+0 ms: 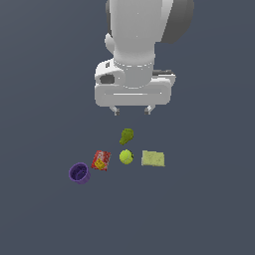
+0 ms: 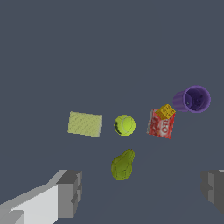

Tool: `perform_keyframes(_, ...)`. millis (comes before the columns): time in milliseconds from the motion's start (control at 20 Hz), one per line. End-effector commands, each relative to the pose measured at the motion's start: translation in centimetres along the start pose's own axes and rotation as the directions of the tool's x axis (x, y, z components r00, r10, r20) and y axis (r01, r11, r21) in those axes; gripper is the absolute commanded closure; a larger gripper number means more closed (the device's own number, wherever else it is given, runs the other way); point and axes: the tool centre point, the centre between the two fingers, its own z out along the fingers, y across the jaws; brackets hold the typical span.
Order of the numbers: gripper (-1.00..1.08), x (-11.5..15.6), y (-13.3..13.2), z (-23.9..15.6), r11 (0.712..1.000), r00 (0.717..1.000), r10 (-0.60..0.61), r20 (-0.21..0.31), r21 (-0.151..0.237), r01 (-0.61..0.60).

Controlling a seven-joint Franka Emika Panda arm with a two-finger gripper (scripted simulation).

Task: Pick up a designated object from a clutter of objects.

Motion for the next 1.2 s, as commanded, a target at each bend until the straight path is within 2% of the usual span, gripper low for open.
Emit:
perform_keyframes(0, -0.2, 0.0, 0.0, 0.0, 1.0, 1.0, 0.0, 0.0, 0.0, 0.0)
perform_keyframes(350, -0.2, 0.2, -1.2, -0.2, 1.0, 1.0, 0.002, -0.005, 0.017, -0.002)
perform_keyframes(600, -0.2, 0.3, -1.0, -0.1, 1.0, 1.0, -0.001, -0.003, 0.017, 0.001)
perform_keyframes(1150, -0.2, 3.1, 1.4, 1.1, 0.998, 0.998, -0.057, 0.03, 0.018, 0.056)
